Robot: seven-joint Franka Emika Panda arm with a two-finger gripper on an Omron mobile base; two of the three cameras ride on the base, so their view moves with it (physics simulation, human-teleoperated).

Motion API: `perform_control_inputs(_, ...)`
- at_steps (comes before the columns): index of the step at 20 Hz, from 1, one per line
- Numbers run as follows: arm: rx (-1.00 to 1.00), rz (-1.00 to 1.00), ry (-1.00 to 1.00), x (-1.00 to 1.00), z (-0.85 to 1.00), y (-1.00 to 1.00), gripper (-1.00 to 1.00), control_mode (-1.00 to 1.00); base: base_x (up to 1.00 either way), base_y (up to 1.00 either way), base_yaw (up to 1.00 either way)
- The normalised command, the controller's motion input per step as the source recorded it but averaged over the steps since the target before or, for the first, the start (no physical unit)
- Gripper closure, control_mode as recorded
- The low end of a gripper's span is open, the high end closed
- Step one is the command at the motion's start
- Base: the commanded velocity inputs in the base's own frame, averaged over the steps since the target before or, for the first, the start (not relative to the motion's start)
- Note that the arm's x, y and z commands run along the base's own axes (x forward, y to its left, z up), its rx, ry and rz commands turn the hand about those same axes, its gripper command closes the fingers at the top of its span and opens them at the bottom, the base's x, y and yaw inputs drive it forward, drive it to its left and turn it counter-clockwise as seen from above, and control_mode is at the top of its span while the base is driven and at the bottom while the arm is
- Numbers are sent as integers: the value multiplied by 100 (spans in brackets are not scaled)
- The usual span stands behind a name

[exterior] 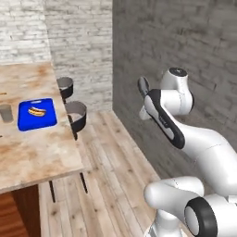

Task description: Take the tongs from the drawer on the right and place them on the dining counter next to the tray containing the hot dog.

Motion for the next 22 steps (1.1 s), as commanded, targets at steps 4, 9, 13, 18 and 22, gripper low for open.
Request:
perform_control_inputs(4,0,0,0,0,0,0,100,100,60,-59,59)
perform_control_inputs(9,0,0,0,0,0,0,100,100,56,-44,64)
perform_control_inputs(13,0,0,0,0,0,0,100,100,64,-38,65)
perform_control_inputs(18,0,0,0,0,0,0,100,100,64,-41,63)
perform_control_inputs(22,0,0,0,0,0,0,100,100,44,-48,58)
